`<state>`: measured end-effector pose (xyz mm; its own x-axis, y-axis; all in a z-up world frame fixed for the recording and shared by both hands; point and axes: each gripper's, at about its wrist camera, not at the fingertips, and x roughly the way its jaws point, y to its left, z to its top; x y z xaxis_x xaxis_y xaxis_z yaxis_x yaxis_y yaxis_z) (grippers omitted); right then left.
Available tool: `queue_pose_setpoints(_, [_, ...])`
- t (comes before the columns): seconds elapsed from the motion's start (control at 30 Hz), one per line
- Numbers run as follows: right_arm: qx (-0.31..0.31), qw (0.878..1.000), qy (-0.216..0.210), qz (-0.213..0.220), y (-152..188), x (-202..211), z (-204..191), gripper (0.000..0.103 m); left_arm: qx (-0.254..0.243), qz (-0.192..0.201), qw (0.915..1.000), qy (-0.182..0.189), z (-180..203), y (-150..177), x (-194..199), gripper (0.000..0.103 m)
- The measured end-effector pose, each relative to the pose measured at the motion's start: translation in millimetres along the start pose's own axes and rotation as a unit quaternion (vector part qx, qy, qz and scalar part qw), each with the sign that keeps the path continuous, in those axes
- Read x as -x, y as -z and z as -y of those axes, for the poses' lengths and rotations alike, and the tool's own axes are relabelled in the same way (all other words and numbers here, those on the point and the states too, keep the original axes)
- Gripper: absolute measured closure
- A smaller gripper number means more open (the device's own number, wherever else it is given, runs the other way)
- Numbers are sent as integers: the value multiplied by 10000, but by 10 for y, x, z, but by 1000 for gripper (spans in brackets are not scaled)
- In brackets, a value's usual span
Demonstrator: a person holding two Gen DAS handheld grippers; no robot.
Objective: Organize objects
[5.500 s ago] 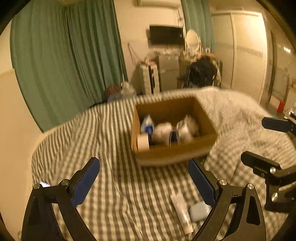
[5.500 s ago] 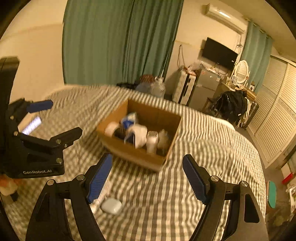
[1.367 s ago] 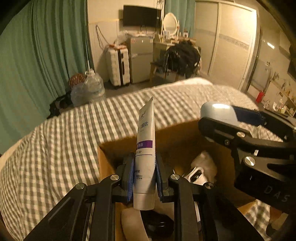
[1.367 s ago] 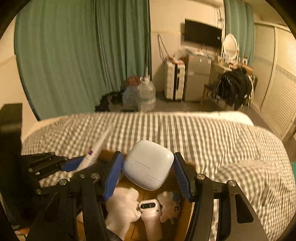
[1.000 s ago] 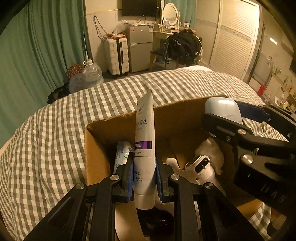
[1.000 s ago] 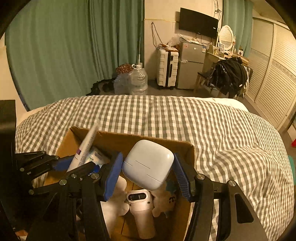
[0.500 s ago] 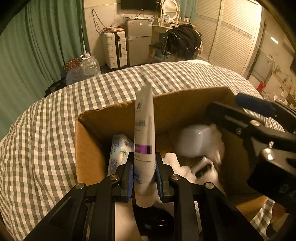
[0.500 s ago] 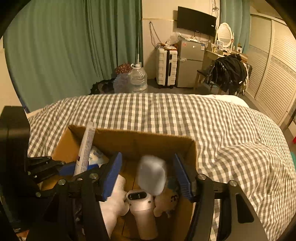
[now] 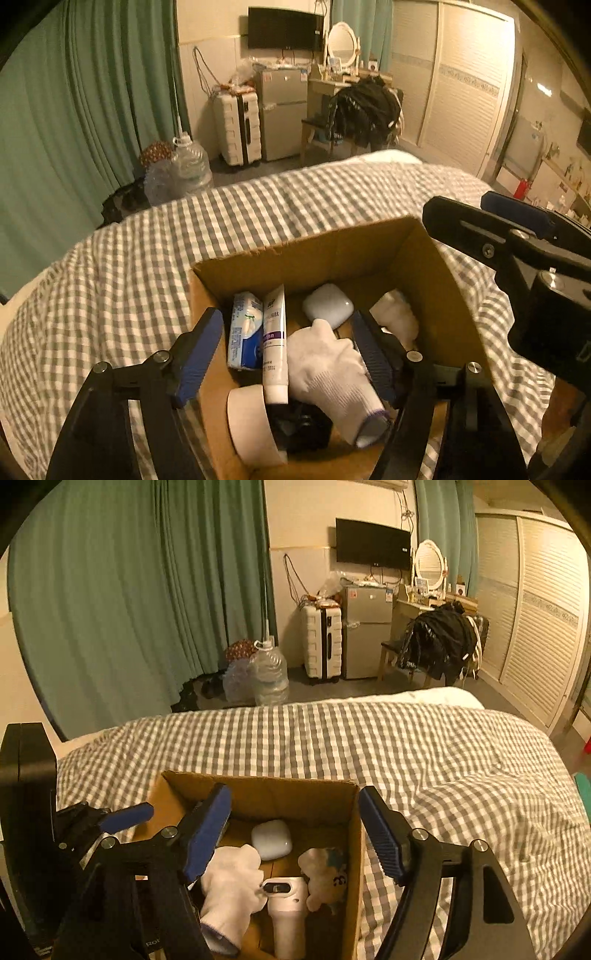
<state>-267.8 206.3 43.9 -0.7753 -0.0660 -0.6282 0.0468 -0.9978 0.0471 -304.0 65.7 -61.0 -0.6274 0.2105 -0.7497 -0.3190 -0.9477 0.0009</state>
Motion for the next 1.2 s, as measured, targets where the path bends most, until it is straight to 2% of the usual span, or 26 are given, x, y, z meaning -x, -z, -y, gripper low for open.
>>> queue_pose_setpoints(0.23, [72, 9993, 85, 356, -148, 637, -61, 31, 69, 411, 9991, -117, 23, -89, 664, 26])
queue_pose_setpoints(0.33, [108, 9981, 97, 593, -202, 1007, -109, 27, 68, 671, 9975, -208, 56, -141, 1045, 18])
queue_pose_setpoints(0.5, [193, 9941, 134, 1056, -321, 1710, -219, 26, 40, 1088, 9935, -337, 53, -179, 1682, 14])
queue_pose_setpoints(0.63, [204, 9896, 197, 1410, -366, 2225, -306, 14, 30, 1406, 9892, -422, 69, -163, 2120, 6])
queue_pose_setpoints(0.73, [219, 9859, 246, 1643, -378, 2554, -354, 10, 19, 1670, 9843, -564, 78, -100, 2428, 3])
queue_pose_setpoints(0.83, [276, 9813, 318, 1880, -305, 2828, -387, 3, 56, 1918, 9790, -690, 71, 31, 2642, 0])
queue_pose_setpoints(0.97, [266, 9731, 398, 2254, -98, 3030, -426, 1, 145, 2101, 9746, -761, 34, 206, 2718, 0])
queue_pose_setpoints(1.1, [162, 9756, 397, 2152, 102, 2922, -370, 1, 360, 2238, 9692, -962, -6, 412, 2648, 0])
queue_pose_setpoints(1.2, [141, 9762, 636, 2067, 287, 2740, -323, 1, 595, 2411, 9616, -1169, -39, 575, 2535, 0])
